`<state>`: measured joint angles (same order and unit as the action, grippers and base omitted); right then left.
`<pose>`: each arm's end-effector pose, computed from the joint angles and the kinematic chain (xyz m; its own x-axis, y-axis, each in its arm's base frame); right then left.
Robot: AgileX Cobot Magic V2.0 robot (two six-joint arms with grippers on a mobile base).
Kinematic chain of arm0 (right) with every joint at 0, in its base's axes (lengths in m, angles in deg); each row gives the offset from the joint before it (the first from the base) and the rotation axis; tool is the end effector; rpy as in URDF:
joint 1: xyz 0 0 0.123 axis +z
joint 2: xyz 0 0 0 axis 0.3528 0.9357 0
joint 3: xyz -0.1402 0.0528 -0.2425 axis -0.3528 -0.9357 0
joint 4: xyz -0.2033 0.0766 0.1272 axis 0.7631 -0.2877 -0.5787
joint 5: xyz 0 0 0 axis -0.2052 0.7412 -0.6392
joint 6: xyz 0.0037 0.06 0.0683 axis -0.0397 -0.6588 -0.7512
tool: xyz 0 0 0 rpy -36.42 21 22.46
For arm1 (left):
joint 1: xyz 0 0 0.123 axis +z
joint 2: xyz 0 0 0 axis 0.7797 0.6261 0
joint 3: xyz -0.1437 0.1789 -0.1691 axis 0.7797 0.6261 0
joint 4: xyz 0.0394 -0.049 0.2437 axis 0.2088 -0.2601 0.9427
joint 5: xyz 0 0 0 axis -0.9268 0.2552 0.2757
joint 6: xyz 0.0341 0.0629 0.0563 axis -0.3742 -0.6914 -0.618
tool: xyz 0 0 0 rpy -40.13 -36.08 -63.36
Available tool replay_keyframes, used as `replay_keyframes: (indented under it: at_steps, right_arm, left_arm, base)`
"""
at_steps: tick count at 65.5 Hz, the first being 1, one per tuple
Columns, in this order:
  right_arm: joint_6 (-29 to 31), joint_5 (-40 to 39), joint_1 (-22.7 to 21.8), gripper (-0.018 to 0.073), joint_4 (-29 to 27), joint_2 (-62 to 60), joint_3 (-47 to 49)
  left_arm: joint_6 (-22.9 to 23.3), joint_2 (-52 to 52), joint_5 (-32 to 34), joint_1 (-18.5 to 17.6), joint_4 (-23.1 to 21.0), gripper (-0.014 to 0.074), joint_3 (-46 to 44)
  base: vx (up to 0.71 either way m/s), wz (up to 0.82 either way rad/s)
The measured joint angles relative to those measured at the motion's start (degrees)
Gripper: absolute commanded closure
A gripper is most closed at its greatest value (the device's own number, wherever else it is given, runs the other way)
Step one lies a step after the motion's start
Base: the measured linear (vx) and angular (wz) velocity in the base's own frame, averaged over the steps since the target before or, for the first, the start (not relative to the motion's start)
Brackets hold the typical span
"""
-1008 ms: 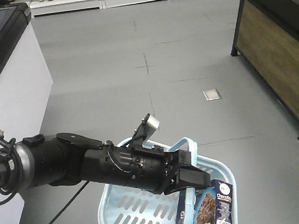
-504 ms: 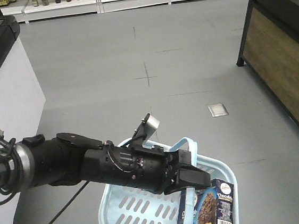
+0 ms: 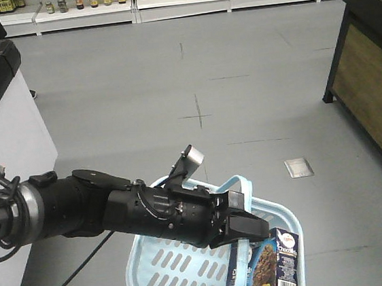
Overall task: Left arm holds basket, right arm returns cookies
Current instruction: 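Hold the basket with the left gripper while driving toward the drink shelves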
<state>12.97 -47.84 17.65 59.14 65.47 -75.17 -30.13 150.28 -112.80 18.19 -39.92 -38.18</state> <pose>0.0566 -0.0042 0.1953 -0.0314 -0.0338 -0.9989 0.0644 0.9973 -0.0357 0.2669 -0.2583 0.2014 -0.9716 0.0766 -0.2240 0.2366 0.3466 -0.9077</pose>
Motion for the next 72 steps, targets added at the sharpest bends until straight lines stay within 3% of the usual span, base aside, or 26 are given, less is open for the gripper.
replay_keyframes:
  at_steps: [72]
  right_arm:
    - [0.0, 0.0, 0.0, 0.0567, 0.0, 0.0, 0.0]
  left_arm:
    - [0.0, 0.0, -0.01, 0.0, 0.0, 0.0604, 0.0]
  base:
    - [0.41, 0.02]
